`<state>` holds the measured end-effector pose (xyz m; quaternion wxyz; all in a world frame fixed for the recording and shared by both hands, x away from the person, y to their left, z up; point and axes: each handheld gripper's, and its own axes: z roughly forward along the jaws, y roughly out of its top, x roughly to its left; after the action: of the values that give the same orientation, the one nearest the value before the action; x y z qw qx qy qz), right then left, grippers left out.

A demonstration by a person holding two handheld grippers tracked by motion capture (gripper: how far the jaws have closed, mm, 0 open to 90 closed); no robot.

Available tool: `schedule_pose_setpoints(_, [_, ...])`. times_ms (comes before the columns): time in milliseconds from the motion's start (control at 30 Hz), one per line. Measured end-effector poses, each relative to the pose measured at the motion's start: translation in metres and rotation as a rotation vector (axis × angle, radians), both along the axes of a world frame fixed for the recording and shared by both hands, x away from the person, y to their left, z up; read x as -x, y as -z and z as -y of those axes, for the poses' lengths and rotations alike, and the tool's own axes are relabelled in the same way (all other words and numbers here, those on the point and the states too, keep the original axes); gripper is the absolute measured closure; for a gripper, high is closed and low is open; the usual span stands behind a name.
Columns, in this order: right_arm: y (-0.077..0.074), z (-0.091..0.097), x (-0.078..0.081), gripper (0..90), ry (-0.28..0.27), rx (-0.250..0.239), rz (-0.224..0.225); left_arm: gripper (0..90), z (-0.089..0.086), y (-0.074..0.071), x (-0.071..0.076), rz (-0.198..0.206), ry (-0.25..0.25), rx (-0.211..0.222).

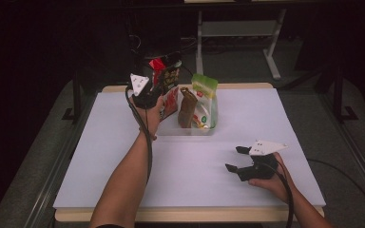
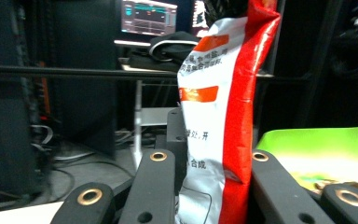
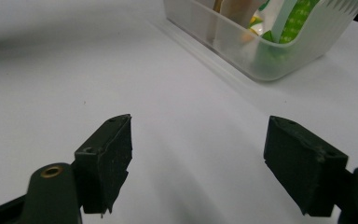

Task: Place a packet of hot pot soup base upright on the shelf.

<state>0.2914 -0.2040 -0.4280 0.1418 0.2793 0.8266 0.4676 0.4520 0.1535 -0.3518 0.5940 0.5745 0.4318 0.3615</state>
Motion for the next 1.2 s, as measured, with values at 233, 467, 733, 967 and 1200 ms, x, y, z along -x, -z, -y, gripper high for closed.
schedule_pose_setpoints(233, [0.001,-0.002,0.000,22.9,-0.013,0.002,-0.001,78.1,-0.007,0.023,0.005,-0.030,0.009,0.064])
schedule_pose_setpoints(467, [0.002,-0.004,0.000,22.9,-0.020,0.008,0.000,75.7,-0.015,0.029,0.011,-0.051,0.080,0.073])
schedule_pose_setpoints(733, [0.001,-0.006,0.001,23.0,-0.023,0.011,0.001,74.6,-0.016,0.024,0.016,-0.070,0.145,-0.044])
schedule_pose_setpoints(967, [0.002,-0.008,0.002,23.0,-0.037,0.025,0.000,70.2,-0.014,0.020,0.006,-0.140,0.142,-0.134])
schedule_pose_setpoints(1200, [0.003,-0.007,0.001,23.3,-0.041,0.028,-0.012,65.8,-0.011,0.018,0.001,-0.178,0.139,-0.174])
